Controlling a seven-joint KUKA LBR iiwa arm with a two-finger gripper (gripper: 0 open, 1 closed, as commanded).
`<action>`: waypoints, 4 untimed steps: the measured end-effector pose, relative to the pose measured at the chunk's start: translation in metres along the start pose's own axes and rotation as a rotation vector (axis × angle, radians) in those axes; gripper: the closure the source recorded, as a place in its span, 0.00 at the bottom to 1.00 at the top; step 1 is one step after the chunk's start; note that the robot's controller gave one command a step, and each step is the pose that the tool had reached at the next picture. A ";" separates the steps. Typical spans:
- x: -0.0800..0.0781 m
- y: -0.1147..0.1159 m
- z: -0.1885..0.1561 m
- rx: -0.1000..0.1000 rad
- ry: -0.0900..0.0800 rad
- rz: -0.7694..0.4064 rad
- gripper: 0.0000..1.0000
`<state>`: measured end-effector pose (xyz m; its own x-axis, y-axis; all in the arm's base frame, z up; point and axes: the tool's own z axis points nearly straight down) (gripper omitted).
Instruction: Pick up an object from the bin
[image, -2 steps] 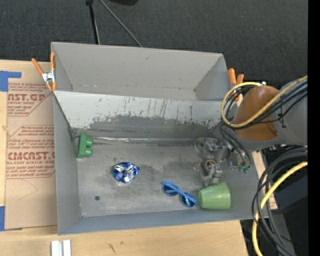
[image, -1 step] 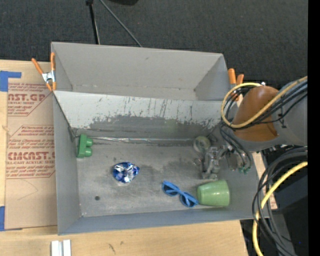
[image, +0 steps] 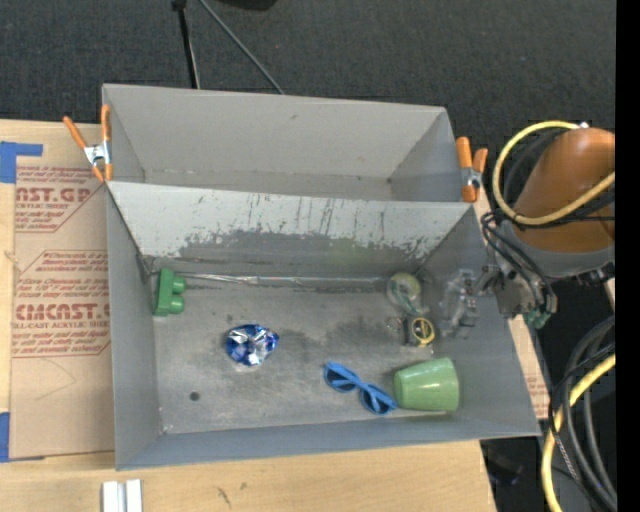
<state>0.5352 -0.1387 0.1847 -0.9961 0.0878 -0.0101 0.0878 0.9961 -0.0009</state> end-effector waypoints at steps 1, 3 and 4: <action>0.002 0.000 0.005 -0.001 0.008 0.000 0.00; 0.053 0.001 0.106 0.007 0.008 -0.605 0.00; 0.056 0.017 0.108 0.001 0.018 -1.020 0.00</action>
Offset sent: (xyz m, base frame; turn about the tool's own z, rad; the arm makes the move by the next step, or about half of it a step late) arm 0.0000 0.0000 0.0000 0.0000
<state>0.4820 -0.1167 0.0758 -0.5966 -0.8025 0.0107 -0.8025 0.5966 -0.0014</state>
